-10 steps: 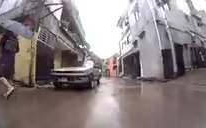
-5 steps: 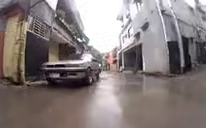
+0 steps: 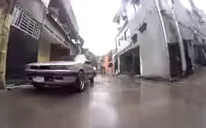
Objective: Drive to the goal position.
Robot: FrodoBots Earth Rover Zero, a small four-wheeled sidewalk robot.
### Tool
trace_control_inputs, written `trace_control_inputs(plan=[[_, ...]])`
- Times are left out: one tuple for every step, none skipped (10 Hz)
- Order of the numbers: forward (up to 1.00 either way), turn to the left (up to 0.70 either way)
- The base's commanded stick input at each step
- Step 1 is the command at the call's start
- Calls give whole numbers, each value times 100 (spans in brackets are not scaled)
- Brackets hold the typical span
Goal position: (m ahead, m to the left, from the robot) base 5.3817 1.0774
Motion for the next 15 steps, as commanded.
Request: trace_control_inputs(plan=[[99,0],[99,0],[99,0],[99,0],[99,0],[99,0],[99,0],[99,0],[99,0],[99,0],[99,0],[99,0],[99,0],[99,0],[99,0]])
